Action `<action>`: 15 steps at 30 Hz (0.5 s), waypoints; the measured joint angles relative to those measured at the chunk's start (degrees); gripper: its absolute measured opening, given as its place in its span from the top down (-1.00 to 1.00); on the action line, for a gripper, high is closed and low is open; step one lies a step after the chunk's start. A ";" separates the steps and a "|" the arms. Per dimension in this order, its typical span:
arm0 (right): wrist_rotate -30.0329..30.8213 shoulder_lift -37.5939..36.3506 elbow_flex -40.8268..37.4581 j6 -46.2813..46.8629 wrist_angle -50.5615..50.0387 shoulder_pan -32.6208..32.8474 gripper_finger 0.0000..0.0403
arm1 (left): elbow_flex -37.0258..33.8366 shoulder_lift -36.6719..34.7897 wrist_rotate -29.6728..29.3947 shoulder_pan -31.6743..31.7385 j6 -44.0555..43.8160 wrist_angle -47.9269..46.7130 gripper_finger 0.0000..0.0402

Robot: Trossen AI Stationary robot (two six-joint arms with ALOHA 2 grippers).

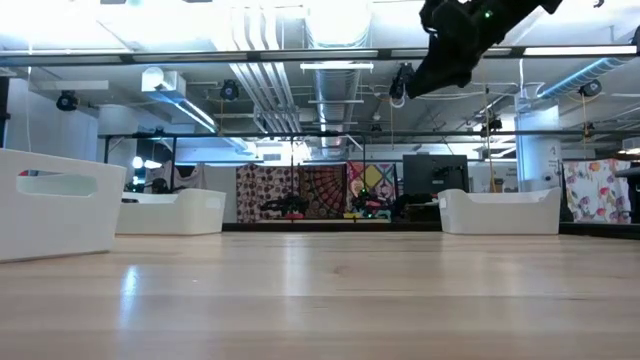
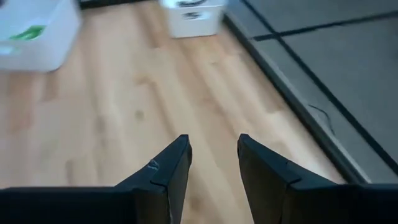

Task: Sort rubber bands into baskets
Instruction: Put the orange rubber band into the top right white bin

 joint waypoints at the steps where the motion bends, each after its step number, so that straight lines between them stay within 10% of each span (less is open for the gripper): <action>1: -0.31 0.69 -0.25 -0.07 0.67 1.67 0.36 | 0.95 -0.05 -1.91 1.49 1.61 1.25 1.00; 6: -3.59 4.73 -3.33 0.05 6.64 10.77 0.31 | 2.22 -0.15 -8.61 9.53 11.49 7.06 1.00; 15: -3.76 13.20 -6.18 4.32 8.50 28.12 0.05 | -4.25 0.36 -1.99 24.92 37.15 28.51 1.00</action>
